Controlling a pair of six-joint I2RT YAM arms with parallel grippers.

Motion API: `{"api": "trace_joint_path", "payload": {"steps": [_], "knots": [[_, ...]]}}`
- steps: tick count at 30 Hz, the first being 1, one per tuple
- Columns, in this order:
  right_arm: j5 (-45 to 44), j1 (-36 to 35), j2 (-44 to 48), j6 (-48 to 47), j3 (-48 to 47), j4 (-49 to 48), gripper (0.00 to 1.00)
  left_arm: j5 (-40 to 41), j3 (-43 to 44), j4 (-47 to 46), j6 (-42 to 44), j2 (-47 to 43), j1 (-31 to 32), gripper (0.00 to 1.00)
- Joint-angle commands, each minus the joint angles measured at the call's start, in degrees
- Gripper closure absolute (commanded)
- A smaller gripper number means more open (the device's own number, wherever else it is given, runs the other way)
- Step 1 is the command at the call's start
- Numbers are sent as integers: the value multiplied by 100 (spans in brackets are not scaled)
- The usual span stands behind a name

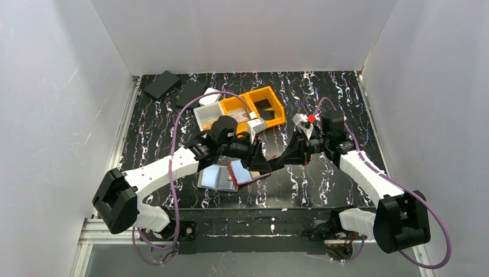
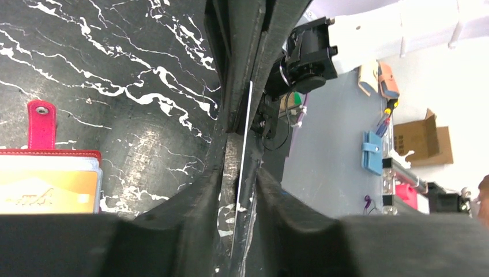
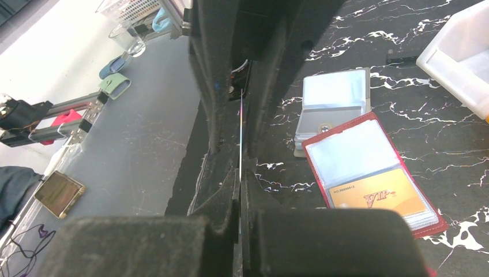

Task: Take the credit cards out of the card holder
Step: Place the credit card in the storage box.

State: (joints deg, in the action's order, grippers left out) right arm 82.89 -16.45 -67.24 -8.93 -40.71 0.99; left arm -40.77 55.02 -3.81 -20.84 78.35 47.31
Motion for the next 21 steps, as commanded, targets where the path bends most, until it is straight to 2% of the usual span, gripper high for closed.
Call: {"api": "trace_joint_path", "payload": {"steps": [1,2,4,5,8,9,10,13,17,21], "knots": [[117,28,-37,40,-34,-231,99,-460,225,45,62,24,-101,85],[107,25,-45,40,-34,-231,99,-525,257,67,72,72,-124,100],[29,20,-44,41,-21,-227,96,-536,321,151,122,132,-155,100],[-68,27,-38,47,-22,-212,82,-488,385,277,236,153,-172,100],[-445,126,35,-10,-67,-128,25,41,872,1399,1054,226,-224,100],[-603,240,54,-177,-151,220,7,227,1070,1890,1332,300,-277,100],[-818,367,57,-469,-297,670,2,350,1232,2162,1541,375,-377,100],[-1666,925,13,-1351,-759,1769,2,657,1778,2806,2236,620,-704,100],[-2368,1568,94,-981,-679,1467,2,1128,2677,3288,3341,1234,-851,100],[-2532,1832,261,-813,-496,1229,2,1245,4528,4168,3932,2573,-957,100]]}}
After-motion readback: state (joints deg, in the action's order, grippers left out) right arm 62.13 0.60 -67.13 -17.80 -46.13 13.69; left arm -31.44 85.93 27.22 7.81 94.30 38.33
